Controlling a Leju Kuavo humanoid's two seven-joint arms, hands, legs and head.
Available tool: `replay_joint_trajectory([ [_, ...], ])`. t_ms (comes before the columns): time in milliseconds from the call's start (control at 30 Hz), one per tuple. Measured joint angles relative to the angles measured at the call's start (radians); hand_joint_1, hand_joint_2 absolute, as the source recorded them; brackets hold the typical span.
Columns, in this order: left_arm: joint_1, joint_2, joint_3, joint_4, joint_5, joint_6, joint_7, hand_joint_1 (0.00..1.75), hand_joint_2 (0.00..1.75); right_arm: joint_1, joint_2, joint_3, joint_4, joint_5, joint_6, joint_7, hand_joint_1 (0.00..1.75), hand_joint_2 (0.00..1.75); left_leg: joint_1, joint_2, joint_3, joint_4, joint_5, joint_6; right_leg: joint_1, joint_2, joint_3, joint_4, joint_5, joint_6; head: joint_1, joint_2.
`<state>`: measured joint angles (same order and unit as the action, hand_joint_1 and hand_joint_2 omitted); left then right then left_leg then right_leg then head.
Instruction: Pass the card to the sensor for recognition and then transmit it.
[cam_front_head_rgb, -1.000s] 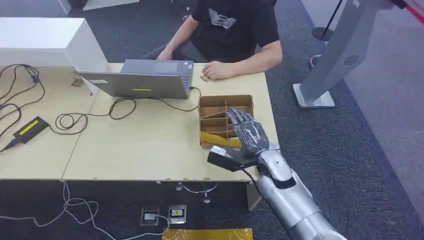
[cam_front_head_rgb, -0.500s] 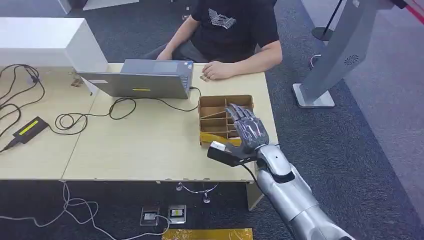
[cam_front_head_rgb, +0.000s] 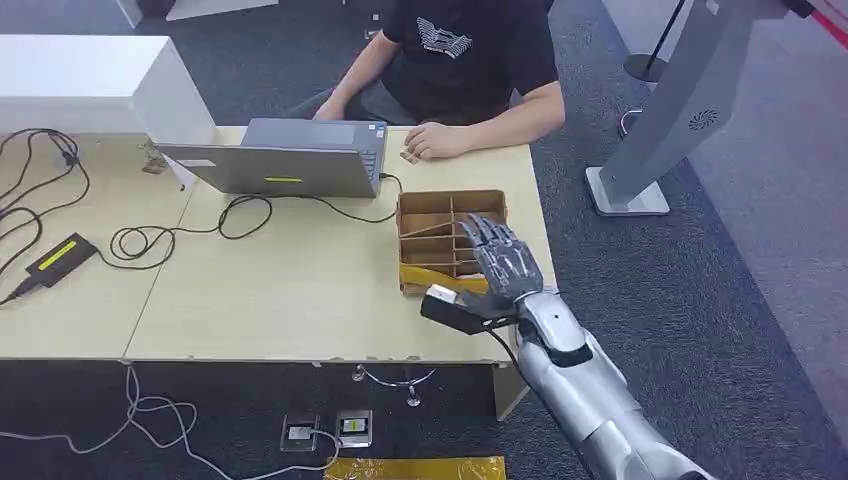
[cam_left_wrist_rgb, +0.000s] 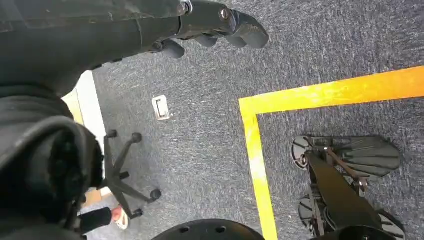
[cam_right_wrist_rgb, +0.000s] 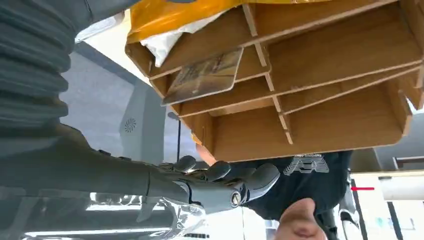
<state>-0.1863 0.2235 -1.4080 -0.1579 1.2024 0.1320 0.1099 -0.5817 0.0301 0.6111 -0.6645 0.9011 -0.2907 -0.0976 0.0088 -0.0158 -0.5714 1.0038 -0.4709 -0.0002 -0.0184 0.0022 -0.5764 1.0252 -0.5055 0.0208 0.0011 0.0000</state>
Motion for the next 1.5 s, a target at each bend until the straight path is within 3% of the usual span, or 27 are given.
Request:
replay_joint_trajectory([
  [900,0.0,0.007,-0.018,0.0,0.001,-0.003,-0.006,0.0,0.0,0.0,-0.007,0.0,0.042,0.048,-0.002,0.019,0.0,1.75,0.0,0.0,0.0,0.0,0.0,0.0,0.0,0.0,0.0,0.0,0.0,0.0,0.0,0.0],
  [933,0.0,0.007,-0.018,0.0,0.001,-0.003,-0.007,0.0,0.0,0.0,-0.007,0.0,0.043,0.053,-0.002,0.021,0.16,1.75,0.0,0.0,0.0,0.0,0.0,0.0,0.0,0.0,0.0,0.0,0.0,0.0,0.0,0.0],
  [967,0.0,0.007,-0.018,0.0,0.001,-0.003,-0.01,0.0,0.0,0.0,-0.007,0.0,0.044,0.057,-0.001,0.022,0.7,1.75,0.0,0.0,0.0,0.0,0.0,0.0,0.0,0.0,0.0,0.0,0.0,0.0,0.0,0.0],
  [1000,0.0,0.008,-0.018,0.0,0.001,-0.003,-0.012,0.0,0.0,0.0,-0.007,0.0,0.046,0.061,-0.001,0.023,1.52,1.75,0.0,0.0,0.0,0.0,0.0,0.0,0.0,0.0,0.0,0.0,0.0,0.0,0.0,0.0],
  [1033,0.0,0.008,-0.018,0.0,0.001,-0.003,-0.013,0.0,0.0,0.0,-0.007,0.0,0.048,0.065,-0.001,0.024,1.73,1.75,0.0,0.0,0.0,0.0,0.0,0.0,0.0,0.0,0.0,0.0,0.0,0.0,0.0,0.0],
  [1500,0.0,0.008,-0.024,0.0,0.001,-0.002,-0.029,0.0,0.0,-0.009,-0.003,0.0,0.074,0.092,-0.002,0.031,1.75,1.75,0.0,0.0,0.0,0.0,0.0,0.0,0.0,0.0,0.0,0.0,0.0,0.0,0.0,0.0],
])
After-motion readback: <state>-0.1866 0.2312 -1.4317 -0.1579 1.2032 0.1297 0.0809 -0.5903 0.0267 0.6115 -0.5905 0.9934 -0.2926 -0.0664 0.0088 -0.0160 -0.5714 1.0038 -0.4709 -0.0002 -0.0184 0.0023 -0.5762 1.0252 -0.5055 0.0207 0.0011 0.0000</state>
